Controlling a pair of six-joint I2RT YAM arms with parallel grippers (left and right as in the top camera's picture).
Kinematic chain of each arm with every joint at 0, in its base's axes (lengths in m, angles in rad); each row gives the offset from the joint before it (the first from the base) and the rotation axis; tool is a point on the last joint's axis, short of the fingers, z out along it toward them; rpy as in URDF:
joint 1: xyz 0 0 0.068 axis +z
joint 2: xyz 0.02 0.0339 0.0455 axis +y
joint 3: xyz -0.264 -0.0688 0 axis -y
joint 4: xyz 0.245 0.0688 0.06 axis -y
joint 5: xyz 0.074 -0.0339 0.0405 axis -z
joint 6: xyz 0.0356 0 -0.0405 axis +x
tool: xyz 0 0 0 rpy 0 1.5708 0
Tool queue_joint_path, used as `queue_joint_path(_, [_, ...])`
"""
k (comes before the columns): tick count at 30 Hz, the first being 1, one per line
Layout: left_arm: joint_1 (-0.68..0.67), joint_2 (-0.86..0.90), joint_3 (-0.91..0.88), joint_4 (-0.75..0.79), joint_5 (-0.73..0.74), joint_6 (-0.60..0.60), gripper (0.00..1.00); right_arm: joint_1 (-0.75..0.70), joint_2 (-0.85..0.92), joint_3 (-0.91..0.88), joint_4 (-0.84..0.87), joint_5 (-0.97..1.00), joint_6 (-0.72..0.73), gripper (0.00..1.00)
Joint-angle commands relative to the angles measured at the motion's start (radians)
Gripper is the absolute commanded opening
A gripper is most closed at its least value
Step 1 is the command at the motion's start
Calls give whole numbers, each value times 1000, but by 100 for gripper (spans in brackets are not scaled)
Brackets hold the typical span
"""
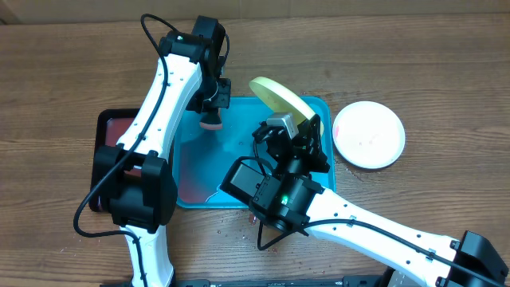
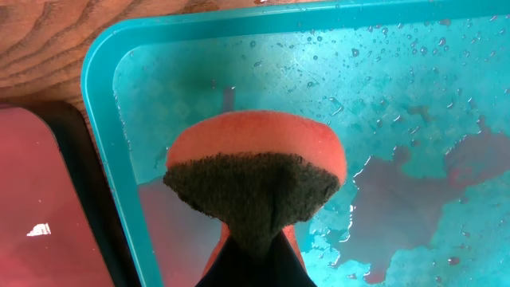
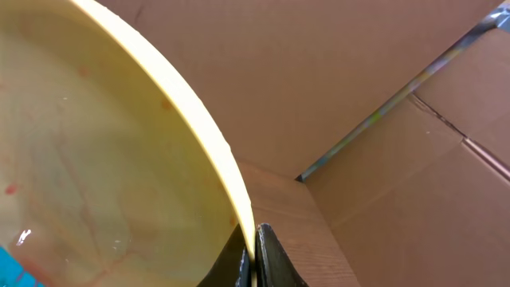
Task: Clean dirty plates on tray and stack at the side
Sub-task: 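Carry the yellow plate with right gripper onto the white plate stack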
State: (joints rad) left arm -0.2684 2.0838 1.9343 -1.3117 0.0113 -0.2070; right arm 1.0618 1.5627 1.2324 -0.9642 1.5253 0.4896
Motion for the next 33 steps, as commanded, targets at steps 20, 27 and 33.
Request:
queue_joint_path(20, [-2,5,-2,-7,6,-11,4,5,-99,0,4,2,71,4])
queue_joint_path(27, [41,-45,-2,-55,-22,-63,4,-92,-281,0,-96,-333,306,4])
queue_joint_path(33, [83,-167,-2,-85,-94,-76,4,-404,-437,0,-144,-662,316,4])
